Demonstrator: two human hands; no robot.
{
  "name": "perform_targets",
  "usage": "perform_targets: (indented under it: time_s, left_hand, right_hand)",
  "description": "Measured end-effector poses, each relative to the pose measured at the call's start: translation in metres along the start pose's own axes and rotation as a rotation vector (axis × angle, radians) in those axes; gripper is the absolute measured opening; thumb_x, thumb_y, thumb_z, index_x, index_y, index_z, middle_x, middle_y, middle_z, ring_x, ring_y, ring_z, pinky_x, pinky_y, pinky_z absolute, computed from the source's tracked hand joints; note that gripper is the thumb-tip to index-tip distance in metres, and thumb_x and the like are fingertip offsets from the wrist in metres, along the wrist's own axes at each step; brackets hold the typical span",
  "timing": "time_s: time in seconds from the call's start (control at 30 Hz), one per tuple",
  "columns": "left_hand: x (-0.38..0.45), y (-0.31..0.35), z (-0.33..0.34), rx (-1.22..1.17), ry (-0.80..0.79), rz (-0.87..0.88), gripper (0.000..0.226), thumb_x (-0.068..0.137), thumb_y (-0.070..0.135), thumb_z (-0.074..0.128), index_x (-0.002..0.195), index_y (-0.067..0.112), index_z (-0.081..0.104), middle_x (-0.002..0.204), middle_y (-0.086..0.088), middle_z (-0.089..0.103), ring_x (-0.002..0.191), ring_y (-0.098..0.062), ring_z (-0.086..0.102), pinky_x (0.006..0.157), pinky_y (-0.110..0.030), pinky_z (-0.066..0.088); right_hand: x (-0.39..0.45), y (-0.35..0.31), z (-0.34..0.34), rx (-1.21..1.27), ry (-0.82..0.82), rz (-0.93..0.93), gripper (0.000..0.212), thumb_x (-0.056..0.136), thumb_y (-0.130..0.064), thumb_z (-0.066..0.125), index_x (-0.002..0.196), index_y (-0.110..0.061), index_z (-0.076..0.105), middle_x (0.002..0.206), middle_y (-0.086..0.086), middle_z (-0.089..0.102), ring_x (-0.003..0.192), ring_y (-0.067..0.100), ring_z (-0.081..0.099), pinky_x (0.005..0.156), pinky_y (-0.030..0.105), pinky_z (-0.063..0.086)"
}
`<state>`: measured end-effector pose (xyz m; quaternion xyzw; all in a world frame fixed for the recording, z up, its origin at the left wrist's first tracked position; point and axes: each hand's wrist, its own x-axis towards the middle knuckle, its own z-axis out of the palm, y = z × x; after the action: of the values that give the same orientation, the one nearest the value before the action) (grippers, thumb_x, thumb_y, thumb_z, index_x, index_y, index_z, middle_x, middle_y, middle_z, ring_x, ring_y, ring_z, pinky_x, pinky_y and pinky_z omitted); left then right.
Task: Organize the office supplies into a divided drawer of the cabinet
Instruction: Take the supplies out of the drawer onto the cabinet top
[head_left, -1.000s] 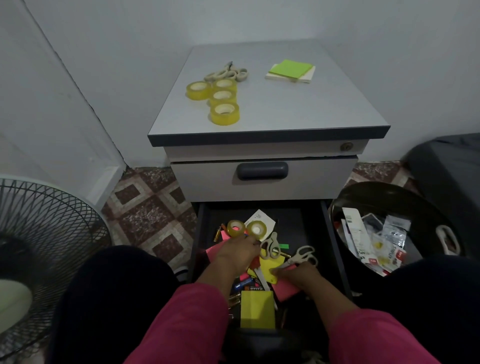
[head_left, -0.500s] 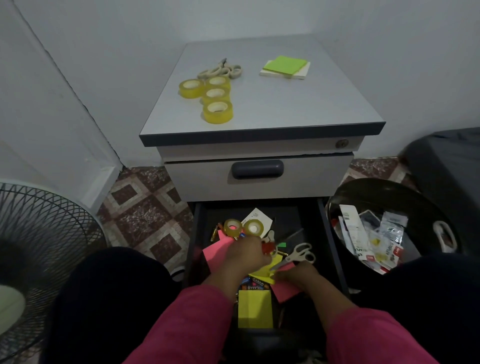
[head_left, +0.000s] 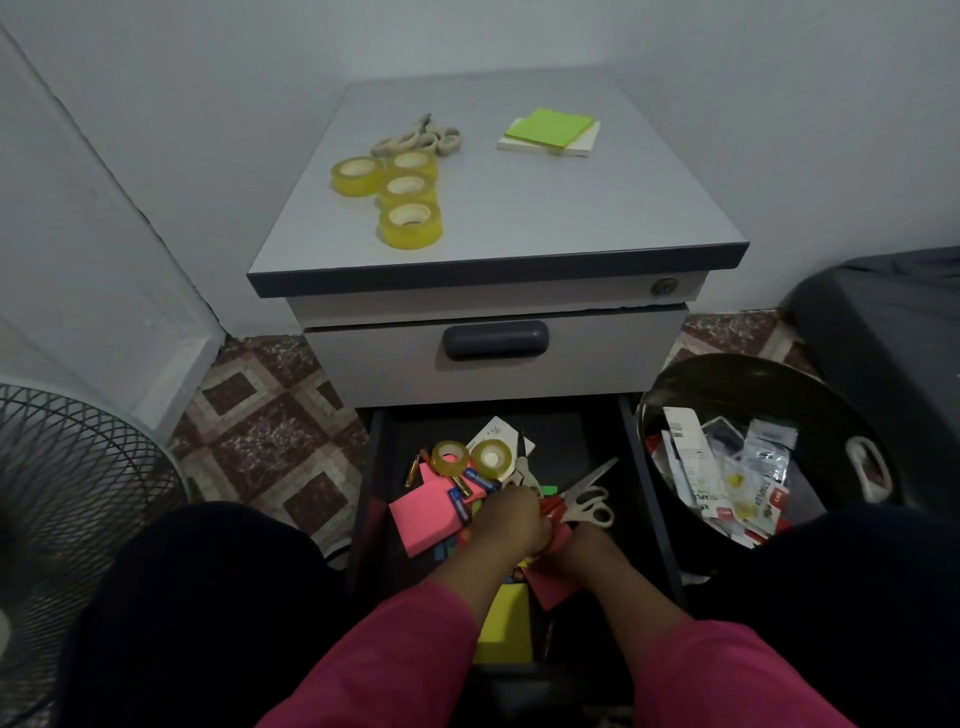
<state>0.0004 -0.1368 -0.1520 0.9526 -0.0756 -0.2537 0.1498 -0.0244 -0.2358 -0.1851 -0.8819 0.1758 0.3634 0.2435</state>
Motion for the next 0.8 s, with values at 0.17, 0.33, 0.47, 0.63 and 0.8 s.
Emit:
perform_targets:
  time_s: [0.17, 0.33, 0.47, 0.63, 0.8]
  left_hand:
    - [-0.002, -0.001, 0.002, 0.056, 0.013, 0.009, 0.024, 0.088, 0.023, 0.056, 0.095, 0.002, 0.064, 0.102, -0.018, 0.065, 0.095, -0.035, 0.062, 0.069, -0.033, 0.045]
    - [-0.002, -0.003, 0.008, 0.081, 0.041, 0.018, 0.020, 0.087, 0.020, 0.056, 0.095, 0.003, 0.064, 0.102, -0.016, 0.064, 0.095, -0.034, 0.062, 0.068, -0.031, 0.040]
    - [0.000, -0.005, 0.002, 0.049, 0.022, 0.018, 0.018, 0.090, 0.017, 0.055, 0.096, 0.003, 0.064, 0.103, -0.016, 0.065, 0.095, -0.034, 0.062, 0.068, -0.033, 0.042]
    - [-0.005, -0.018, -0.021, -0.096, -0.021, 0.026, 0.021, 0.091, 0.013, 0.054, 0.097, -0.005, 0.061, 0.101, -0.024, 0.063, 0.097, -0.037, 0.061, 0.067, -0.032, 0.040]
    - [-0.016, -0.034, -0.040, -0.206, -0.008, 0.039, 0.015, 0.088, 0.015, 0.059, 0.078, 0.004, 0.059, 0.067, -0.005, 0.049, 0.077, -0.030, 0.059, 0.062, -0.028, 0.036]
  right_hand:
    - [-0.003, -0.001, -0.003, -0.007, -0.002, -0.017, 0.061, 0.086, -0.048, 0.056, 0.140, -0.021, 0.046, 0.143, 0.010, 0.047, 0.129, 0.025, 0.047, 0.101, 0.029, 0.039]
    - [0.001, 0.005, 0.000, 0.092, 0.029, -0.022, 0.060, 0.085, -0.049, 0.057, 0.137, -0.021, 0.049, 0.140, 0.010, 0.050, 0.126, 0.025, 0.050, 0.098, 0.028, 0.040]
    - [0.004, 0.011, -0.004, 0.317, 0.036, 0.035, 0.054, 0.081, -0.025, 0.070, 0.130, -0.009, 0.055, 0.133, 0.012, 0.056, 0.119, 0.026, 0.055, 0.096, 0.030, 0.046]
    - [-0.003, 0.012, -0.014, 0.679, 0.037, 0.140, 0.037, 0.065, 0.005, 0.078, 0.098, 0.007, 0.063, 0.104, 0.025, 0.063, 0.094, 0.035, 0.061, 0.075, 0.037, 0.051]
    - [-0.024, 0.008, -0.045, 0.625, 0.086, 0.098, 0.033, 0.072, 0.004, 0.071, 0.101, 0.005, 0.055, 0.089, 0.023, 0.060, 0.085, 0.035, 0.062, 0.069, 0.040, 0.052]
